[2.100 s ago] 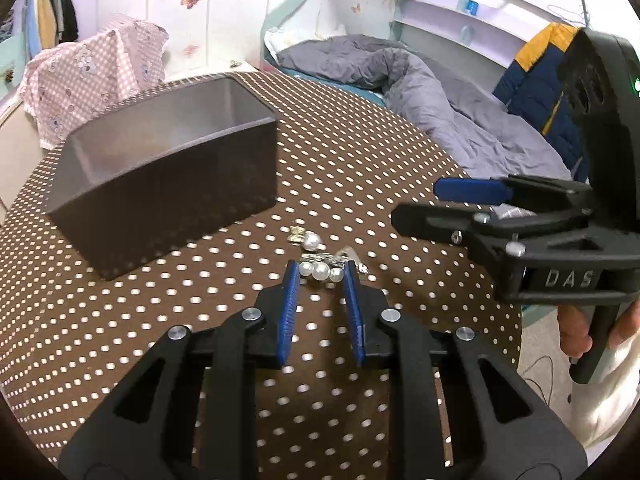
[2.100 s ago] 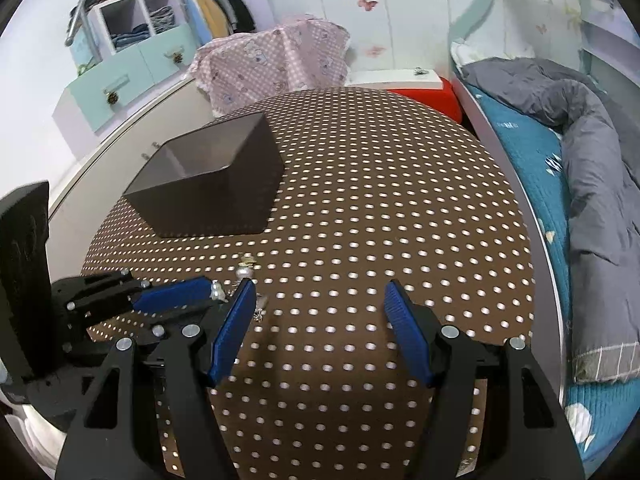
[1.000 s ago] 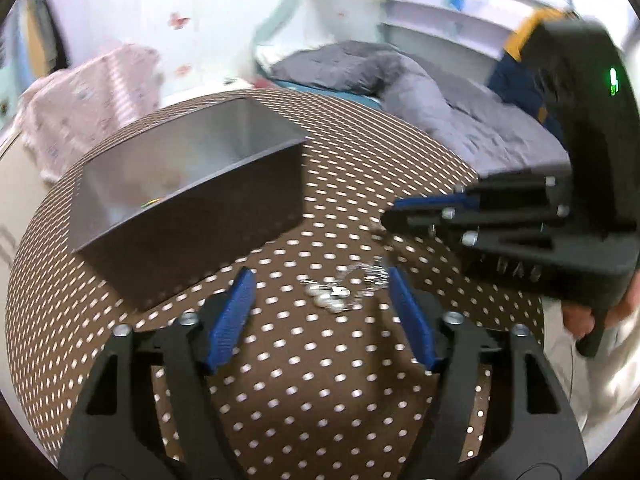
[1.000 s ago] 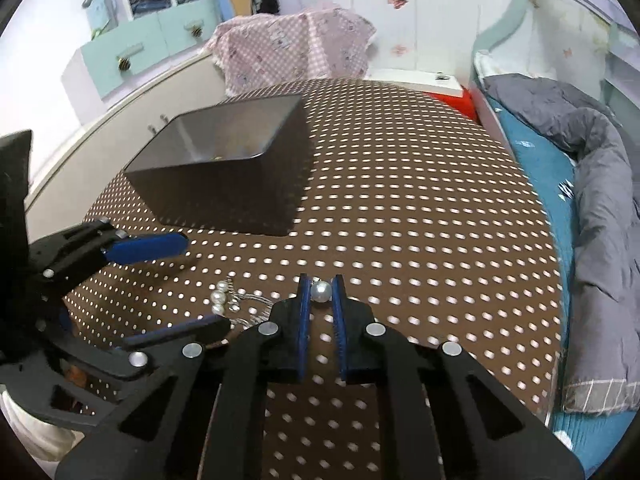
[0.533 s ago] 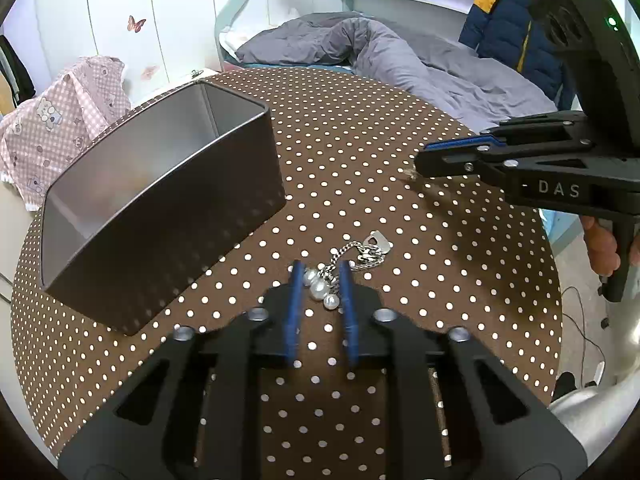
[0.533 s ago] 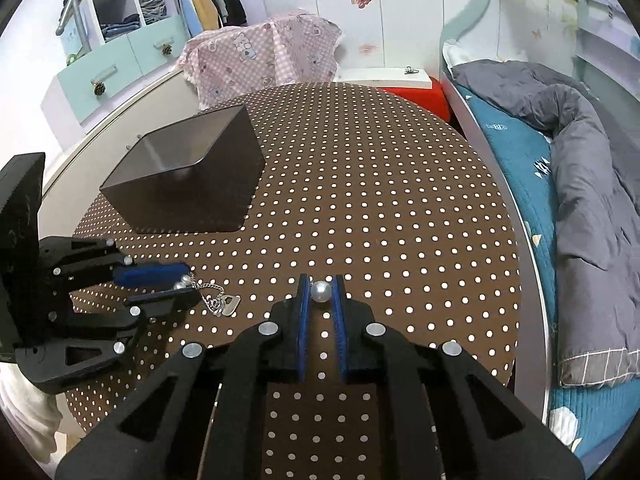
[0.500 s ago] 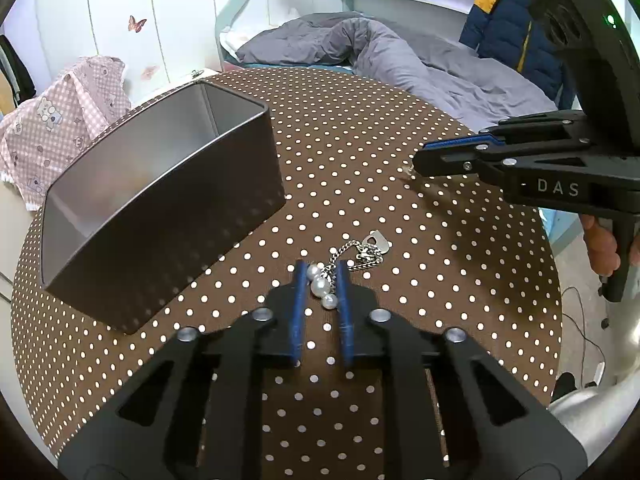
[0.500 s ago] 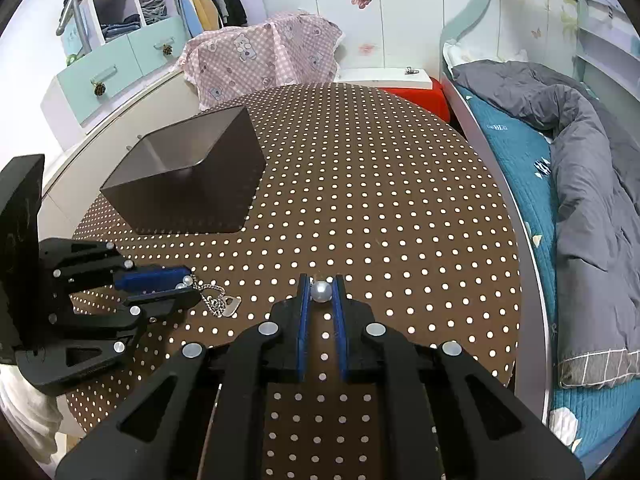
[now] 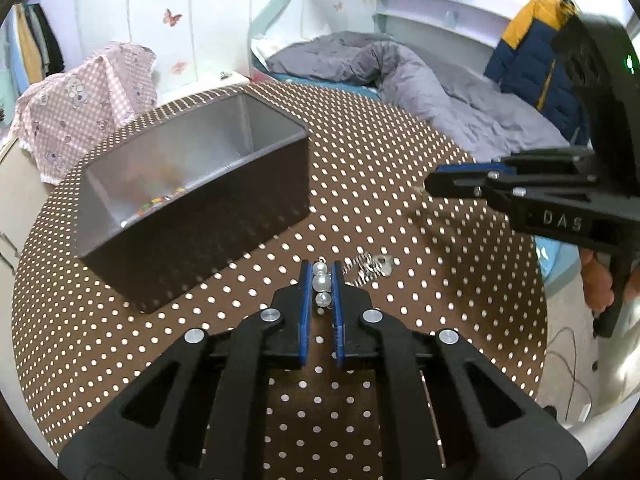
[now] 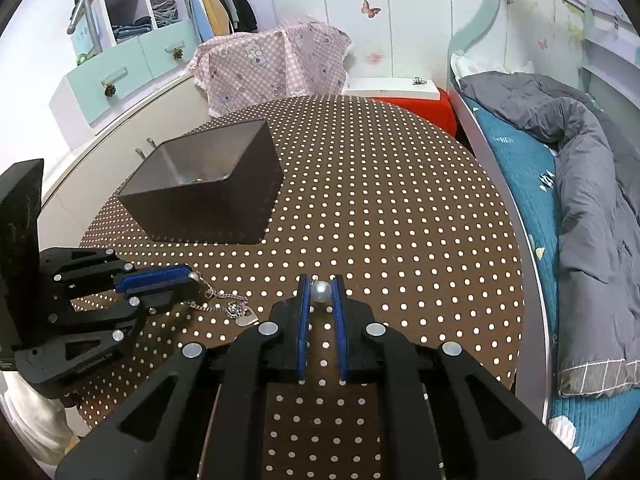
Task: Organize jewelry
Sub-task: 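Carry the pearl pieces over the grey box with both tools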
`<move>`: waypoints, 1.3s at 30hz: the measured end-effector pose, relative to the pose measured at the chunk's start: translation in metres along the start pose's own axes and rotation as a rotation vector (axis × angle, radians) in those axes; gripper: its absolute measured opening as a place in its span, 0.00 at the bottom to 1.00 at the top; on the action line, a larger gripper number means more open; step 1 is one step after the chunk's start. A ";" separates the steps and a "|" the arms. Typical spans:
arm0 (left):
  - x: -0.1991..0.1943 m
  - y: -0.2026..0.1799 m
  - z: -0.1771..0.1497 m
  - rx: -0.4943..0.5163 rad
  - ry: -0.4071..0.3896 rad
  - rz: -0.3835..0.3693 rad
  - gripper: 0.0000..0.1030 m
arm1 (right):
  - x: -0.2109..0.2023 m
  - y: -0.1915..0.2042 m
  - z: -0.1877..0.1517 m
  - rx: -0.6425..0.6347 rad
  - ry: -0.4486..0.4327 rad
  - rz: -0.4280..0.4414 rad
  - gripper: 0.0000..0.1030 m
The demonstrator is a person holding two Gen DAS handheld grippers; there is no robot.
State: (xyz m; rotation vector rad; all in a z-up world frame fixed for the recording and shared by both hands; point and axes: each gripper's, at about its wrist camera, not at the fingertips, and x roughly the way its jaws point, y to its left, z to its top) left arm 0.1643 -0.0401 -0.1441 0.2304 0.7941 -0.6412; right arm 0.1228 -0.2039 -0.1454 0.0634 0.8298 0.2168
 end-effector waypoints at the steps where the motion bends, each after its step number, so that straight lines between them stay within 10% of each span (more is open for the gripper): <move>1: -0.003 0.001 0.001 -0.010 -0.010 0.003 0.09 | -0.001 0.001 0.001 -0.004 -0.003 0.001 0.09; 24: -0.091 0.050 0.057 -0.220 -0.298 0.151 0.09 | -0.021 0.064 0.083 -0.206 -0.185 0.092 0.09; 39: -0.073 0.077 0.075 -0.309 -0.265 0.147 0.09 | 0.008 0.075 0.103 -0.241 -0.145 0.137 0.09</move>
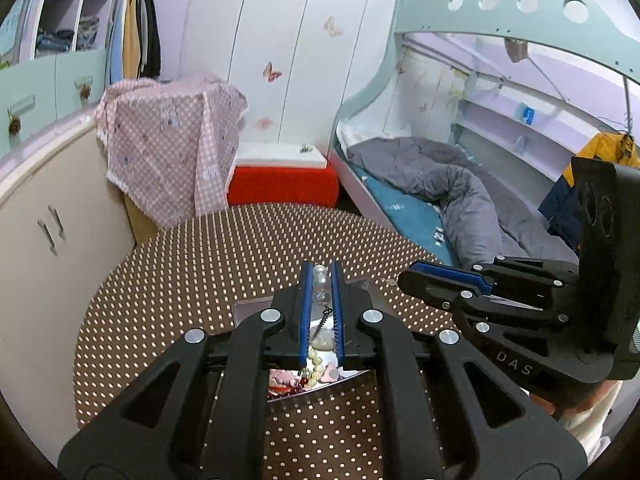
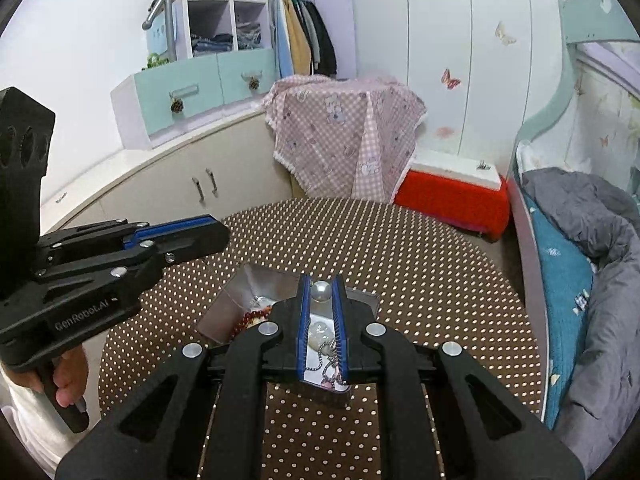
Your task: Organize jewelry
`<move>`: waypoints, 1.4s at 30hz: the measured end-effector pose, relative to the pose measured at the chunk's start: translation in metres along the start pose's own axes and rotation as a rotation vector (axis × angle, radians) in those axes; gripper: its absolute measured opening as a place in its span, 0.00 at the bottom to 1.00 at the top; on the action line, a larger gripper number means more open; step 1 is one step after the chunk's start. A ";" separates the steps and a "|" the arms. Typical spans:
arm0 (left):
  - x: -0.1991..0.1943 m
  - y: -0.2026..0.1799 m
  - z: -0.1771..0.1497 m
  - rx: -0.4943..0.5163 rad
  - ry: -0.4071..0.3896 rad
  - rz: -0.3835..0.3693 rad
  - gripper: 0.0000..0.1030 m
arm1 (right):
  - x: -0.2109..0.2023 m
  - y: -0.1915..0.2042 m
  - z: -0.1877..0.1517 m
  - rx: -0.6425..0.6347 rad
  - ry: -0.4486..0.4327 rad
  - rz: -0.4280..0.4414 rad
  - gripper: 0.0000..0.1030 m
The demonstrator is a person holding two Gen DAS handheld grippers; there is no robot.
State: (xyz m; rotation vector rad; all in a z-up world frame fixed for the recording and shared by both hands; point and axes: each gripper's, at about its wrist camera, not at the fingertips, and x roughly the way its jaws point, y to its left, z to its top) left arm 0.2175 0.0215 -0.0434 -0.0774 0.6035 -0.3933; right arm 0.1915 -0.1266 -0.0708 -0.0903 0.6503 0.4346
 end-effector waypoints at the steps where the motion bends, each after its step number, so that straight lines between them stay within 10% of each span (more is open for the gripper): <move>1: 0.003 0.002 -0.002 -0.006 0.013 -0.001 0.10 | 0.005 -0.001 -0.001 0.006 0.015 0.014 0.10; 5: 0.023 0.011 -0.013 -0.038 0.104 0.032 0.10 | 0.014 -0.007 -0.004 0.048 0.044 0.018 0.55; 42: -0.001 0.003 -0.024 -0.025 0.156 0.165 0.10 | -0.032 -0.007 -0.016 0.077 -0.015 -0.085 0.91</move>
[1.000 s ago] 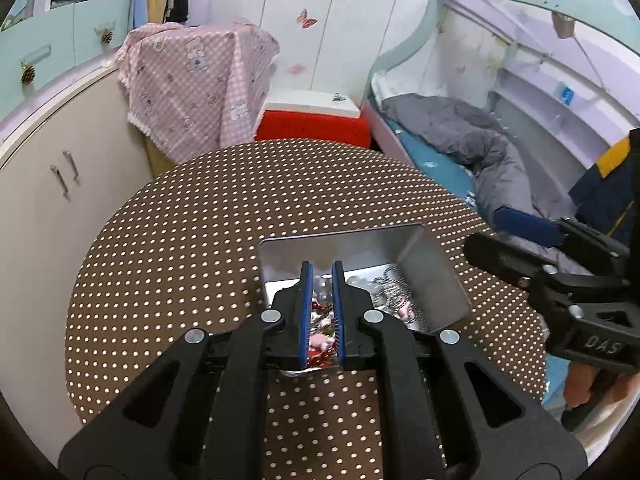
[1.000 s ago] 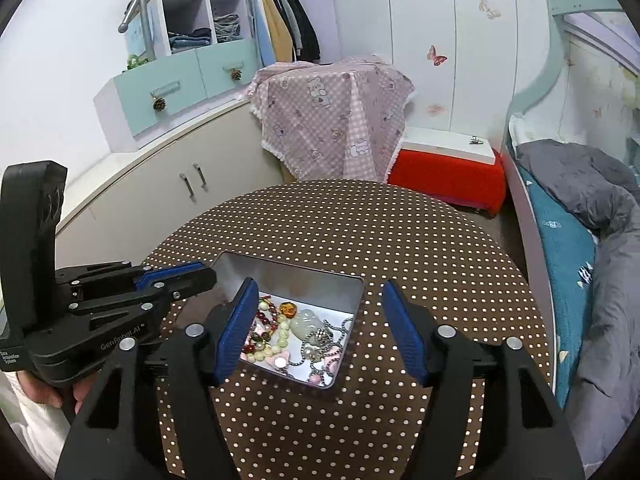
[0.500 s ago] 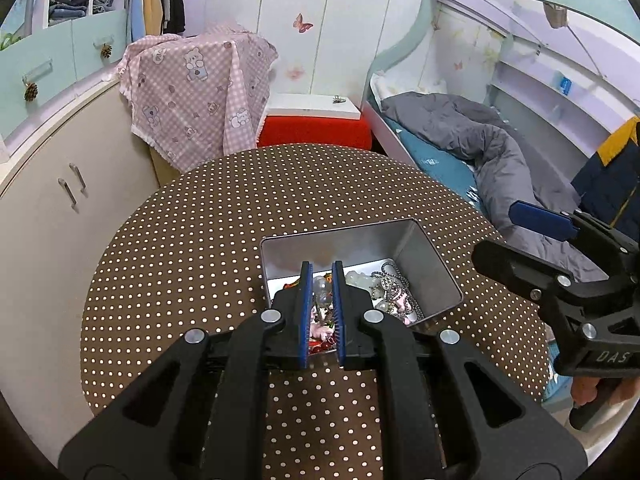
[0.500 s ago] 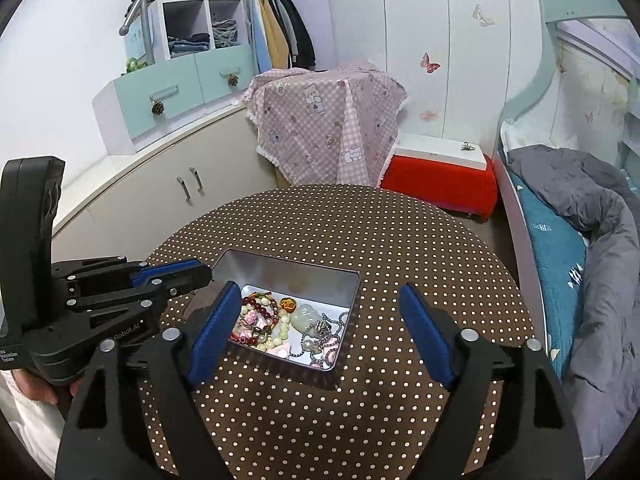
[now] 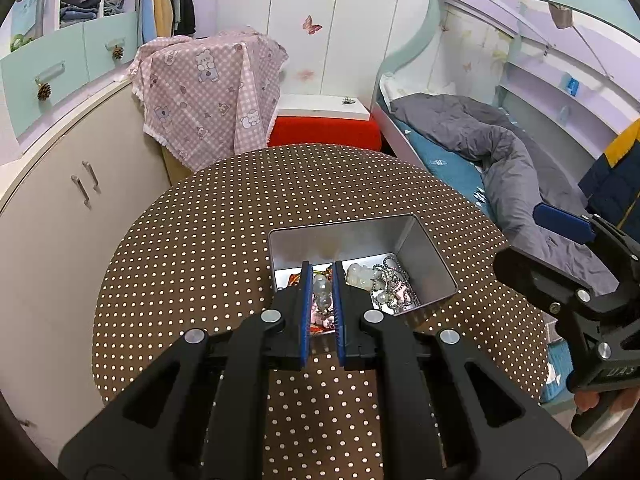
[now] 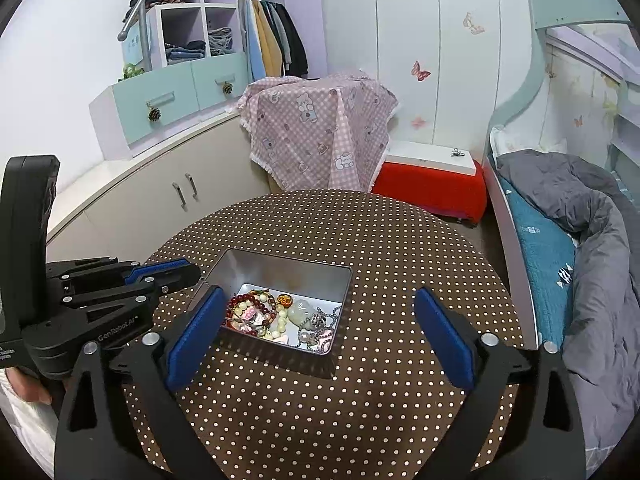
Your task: Organize jewelry
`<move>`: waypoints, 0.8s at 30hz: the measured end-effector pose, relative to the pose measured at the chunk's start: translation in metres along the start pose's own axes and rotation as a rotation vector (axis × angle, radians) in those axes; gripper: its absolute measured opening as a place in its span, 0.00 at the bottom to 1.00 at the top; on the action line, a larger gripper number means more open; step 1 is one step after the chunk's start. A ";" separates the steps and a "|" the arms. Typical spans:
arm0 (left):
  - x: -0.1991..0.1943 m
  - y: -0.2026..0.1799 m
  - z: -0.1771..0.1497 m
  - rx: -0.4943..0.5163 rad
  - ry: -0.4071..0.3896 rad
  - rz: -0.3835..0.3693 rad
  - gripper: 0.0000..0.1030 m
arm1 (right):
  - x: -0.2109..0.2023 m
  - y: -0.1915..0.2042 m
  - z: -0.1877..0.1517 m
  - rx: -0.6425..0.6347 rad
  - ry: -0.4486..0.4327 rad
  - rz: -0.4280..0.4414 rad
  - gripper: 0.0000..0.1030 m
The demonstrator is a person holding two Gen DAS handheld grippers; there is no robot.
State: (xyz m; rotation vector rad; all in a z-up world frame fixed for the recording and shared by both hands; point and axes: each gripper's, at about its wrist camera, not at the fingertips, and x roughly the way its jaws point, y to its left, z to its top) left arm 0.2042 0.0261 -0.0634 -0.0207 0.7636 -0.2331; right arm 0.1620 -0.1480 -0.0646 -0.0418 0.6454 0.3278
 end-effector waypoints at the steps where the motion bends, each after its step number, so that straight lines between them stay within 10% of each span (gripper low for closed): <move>1: -0.002 -0.001 0.000 0.003 0.000 -0.002 0.10 | -0.002 0.000 0.000 0.004 -0.004 -0.005 0.91; 5: -0.010 -0.005 -0.004 0.009 -0.005 -0.002 0.10 | -0.008 0.000 -0.001 0.019 -0.008 -0.020 0.92; 8: -0.023 -0.007 -0.006 0.010 -0.056 -0.020 0.75 | -0.013 0.001 -0.003 0.035 -0.006 -0.027 0.92; 24: -0.076 -0.020 -0.021 0.033 -0.158 0.015 0.77 | -0.056 0.017 -0.012 0.021 -0.079 -0.050 0.92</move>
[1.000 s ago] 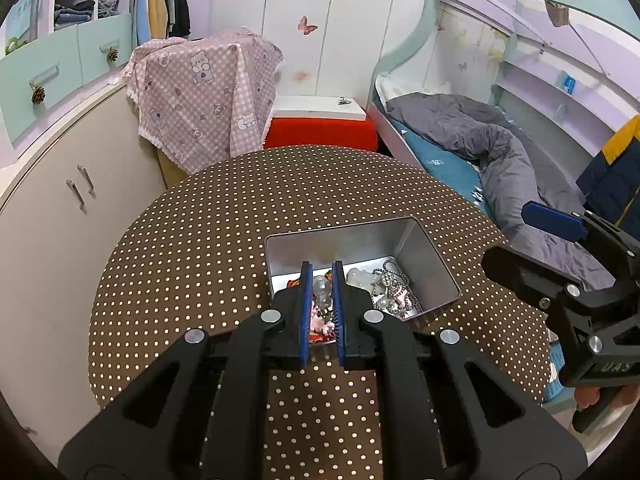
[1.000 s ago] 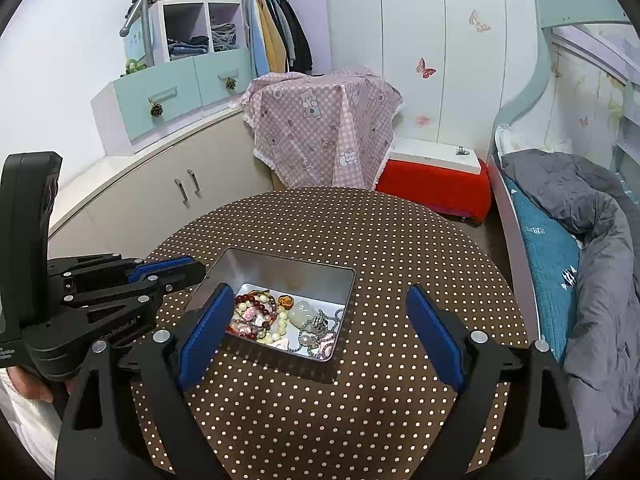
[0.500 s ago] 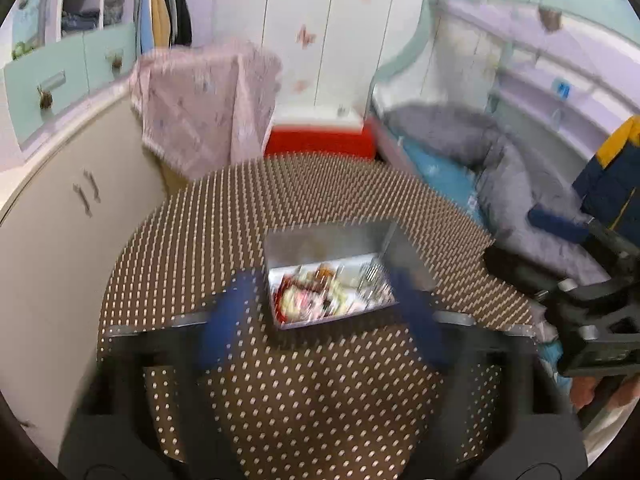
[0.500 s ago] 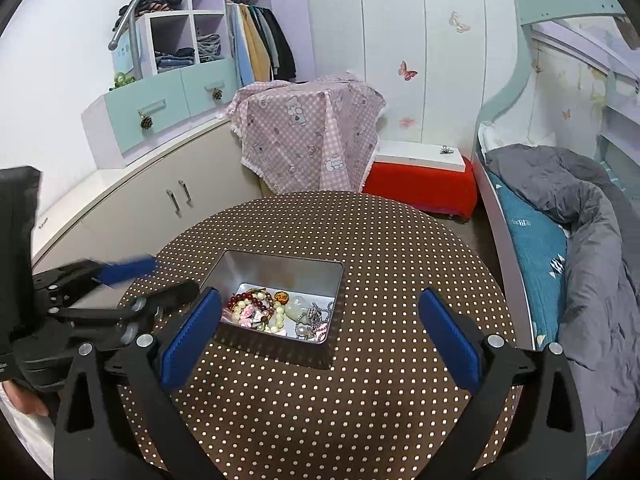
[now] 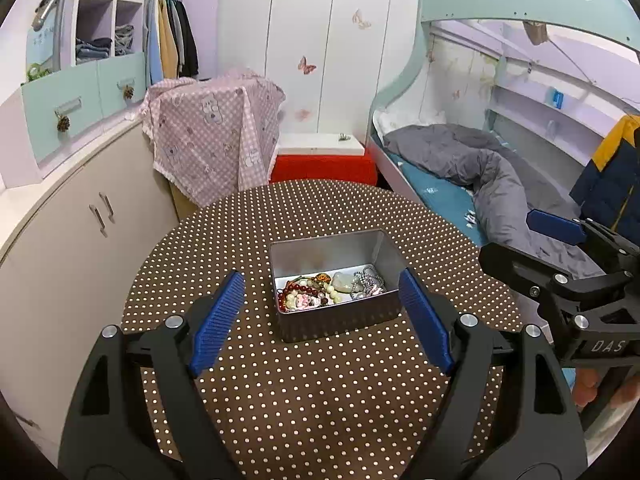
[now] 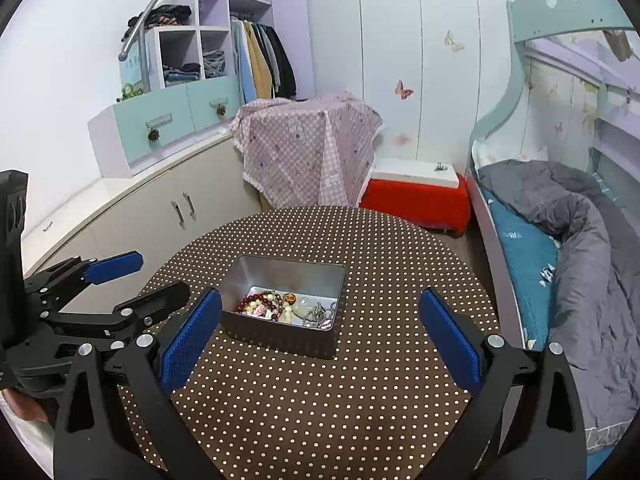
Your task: Organize jewelry
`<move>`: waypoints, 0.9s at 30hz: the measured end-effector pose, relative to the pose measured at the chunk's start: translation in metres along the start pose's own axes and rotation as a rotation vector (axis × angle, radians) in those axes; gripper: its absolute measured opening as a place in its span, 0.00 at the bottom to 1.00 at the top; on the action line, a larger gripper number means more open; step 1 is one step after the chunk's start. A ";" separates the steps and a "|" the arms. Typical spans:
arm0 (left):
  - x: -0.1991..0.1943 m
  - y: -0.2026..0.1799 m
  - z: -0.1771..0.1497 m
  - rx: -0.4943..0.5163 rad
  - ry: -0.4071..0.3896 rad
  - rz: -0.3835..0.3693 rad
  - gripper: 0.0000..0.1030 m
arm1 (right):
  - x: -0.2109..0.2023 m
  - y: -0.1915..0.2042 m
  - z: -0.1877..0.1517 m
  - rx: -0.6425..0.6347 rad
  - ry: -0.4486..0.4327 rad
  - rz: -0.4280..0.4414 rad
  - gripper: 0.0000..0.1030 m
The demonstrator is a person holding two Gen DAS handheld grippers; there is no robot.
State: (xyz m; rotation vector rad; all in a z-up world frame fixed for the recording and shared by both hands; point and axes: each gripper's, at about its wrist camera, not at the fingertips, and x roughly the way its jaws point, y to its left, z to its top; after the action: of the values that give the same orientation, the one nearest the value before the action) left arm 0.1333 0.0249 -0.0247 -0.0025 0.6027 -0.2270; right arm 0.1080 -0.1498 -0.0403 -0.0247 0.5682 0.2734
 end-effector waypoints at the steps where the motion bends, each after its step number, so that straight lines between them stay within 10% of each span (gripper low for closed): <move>1: -0.005 0.000 0.001 -0.002 -0.013 0.003 0.77 | -0.004 0.001 0.001 -0.003 -0.010 -0.003 0.92; 27: -0.088 -0.018 0.010 0.008 -0.227 0.074 0.87 | -0.075 0.026 0.002 -0.048 -0.207 -0.067 0.92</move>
State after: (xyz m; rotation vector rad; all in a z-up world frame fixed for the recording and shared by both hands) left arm 0.0642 0.0254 0.0343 0.0017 0.3753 -0.1548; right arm 0.0421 -0.1432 0.0027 -0.0612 0.3542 0.2217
